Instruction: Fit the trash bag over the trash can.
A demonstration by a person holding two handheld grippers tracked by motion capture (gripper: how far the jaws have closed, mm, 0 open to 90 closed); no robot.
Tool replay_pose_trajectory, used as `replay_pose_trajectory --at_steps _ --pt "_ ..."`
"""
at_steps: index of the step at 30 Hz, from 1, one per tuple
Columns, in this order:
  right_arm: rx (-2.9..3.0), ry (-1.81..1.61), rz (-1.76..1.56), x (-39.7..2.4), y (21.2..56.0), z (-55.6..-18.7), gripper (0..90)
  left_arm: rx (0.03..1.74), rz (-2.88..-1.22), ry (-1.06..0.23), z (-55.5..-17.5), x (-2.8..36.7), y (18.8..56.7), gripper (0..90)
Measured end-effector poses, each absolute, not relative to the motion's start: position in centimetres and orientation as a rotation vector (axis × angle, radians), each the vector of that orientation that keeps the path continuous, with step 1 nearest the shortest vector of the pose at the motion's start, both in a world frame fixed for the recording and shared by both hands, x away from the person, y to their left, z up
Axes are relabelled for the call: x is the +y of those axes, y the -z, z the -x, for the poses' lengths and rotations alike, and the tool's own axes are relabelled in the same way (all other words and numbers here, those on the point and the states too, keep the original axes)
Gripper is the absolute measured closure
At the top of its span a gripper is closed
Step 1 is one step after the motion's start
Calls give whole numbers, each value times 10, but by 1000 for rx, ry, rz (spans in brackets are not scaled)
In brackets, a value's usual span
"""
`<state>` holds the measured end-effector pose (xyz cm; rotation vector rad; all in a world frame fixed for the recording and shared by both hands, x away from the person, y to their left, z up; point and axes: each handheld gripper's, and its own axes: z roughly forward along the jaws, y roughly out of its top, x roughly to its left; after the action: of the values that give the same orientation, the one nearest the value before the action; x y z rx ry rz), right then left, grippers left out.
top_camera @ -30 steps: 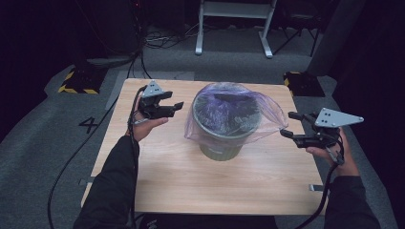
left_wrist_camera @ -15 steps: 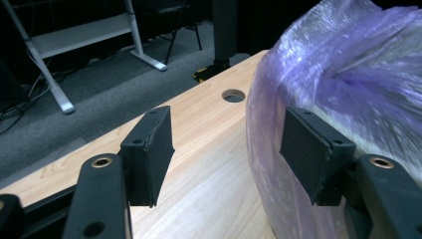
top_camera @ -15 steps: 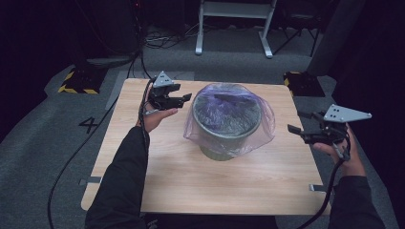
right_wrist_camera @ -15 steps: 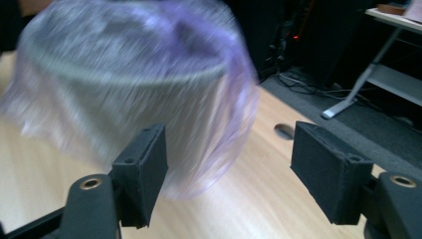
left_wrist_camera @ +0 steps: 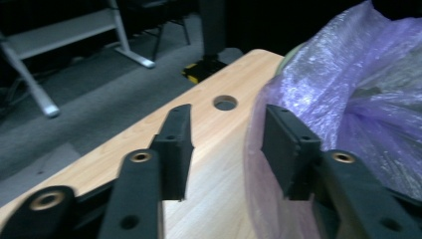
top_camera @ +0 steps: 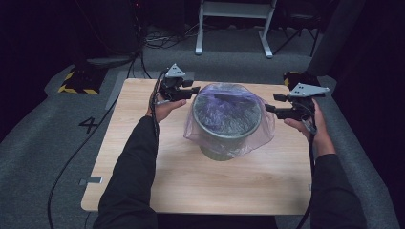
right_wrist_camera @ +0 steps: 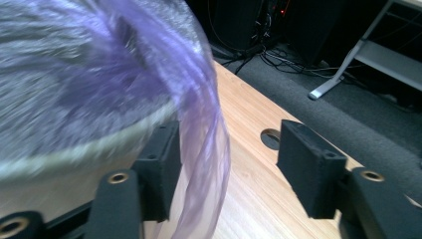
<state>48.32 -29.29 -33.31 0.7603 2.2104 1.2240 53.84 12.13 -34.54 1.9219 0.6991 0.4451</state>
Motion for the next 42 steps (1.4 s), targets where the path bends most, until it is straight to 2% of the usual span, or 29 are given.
replay_pose_trajectory --at_steps 6,12,15,25,35,42 --pt "2211 -1219 -804 -286 344 -499 610 657 -1925 -405 -542 115 349 741" --pt "2188 -1261 -793 -282 347 -508 876 630 -1927 -395 -543 110 350 897" --pt "2169 -1252 -817 -280 348 -510 900 659 -1934 -410 -545 108 353 897" --pt "2072 -1274 -1004 -274 358 -527 900 736 -1927 -403 -552 103 366 900" --pt "2195 -1176 -1103 -262 388 -537 900 797 -1925 -369 -556 105 385 900" --pt "2226 -1229 -1125 -264 409 -532 900 805 -1874 -335 -551 124 394 899"
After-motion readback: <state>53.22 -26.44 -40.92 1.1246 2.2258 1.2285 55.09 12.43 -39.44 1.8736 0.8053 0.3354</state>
